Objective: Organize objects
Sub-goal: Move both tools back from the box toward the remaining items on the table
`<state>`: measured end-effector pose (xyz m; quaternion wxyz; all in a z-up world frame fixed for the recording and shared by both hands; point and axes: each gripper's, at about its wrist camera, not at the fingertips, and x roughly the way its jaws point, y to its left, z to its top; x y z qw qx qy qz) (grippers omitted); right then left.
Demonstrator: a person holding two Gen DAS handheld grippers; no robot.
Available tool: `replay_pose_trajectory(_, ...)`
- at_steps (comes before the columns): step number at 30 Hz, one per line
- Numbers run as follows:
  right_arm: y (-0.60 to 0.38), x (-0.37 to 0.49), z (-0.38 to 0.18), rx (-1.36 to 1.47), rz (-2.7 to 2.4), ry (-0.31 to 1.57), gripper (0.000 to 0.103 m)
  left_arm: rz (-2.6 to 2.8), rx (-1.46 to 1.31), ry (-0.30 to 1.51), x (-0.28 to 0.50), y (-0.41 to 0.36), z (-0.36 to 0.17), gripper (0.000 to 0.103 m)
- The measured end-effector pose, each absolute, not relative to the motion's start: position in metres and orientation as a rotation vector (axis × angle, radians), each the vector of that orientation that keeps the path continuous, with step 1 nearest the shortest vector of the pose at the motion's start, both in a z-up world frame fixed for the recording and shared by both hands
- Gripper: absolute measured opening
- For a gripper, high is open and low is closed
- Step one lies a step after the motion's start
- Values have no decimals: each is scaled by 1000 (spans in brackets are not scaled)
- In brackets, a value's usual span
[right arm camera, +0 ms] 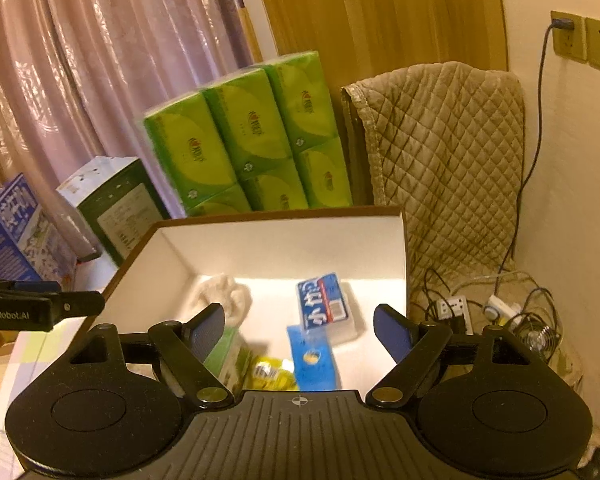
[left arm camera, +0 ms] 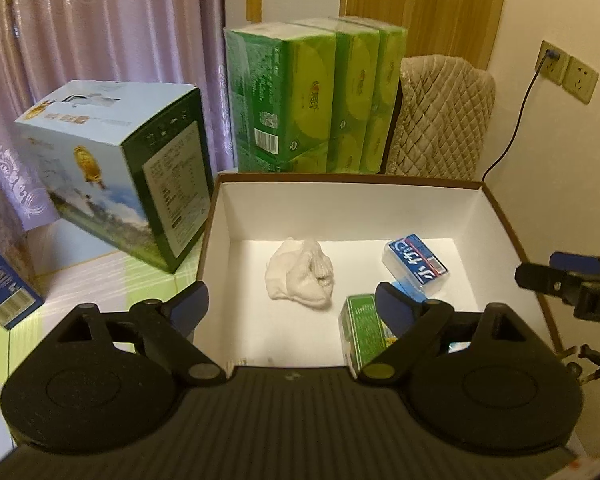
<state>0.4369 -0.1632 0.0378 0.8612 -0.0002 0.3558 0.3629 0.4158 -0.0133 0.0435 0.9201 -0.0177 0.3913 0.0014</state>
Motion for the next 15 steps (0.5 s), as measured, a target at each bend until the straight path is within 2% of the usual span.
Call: replay_pose_trajectory(15,-195,352,48,-22,796,783,79,19,-114,784,306,-10,66,89)
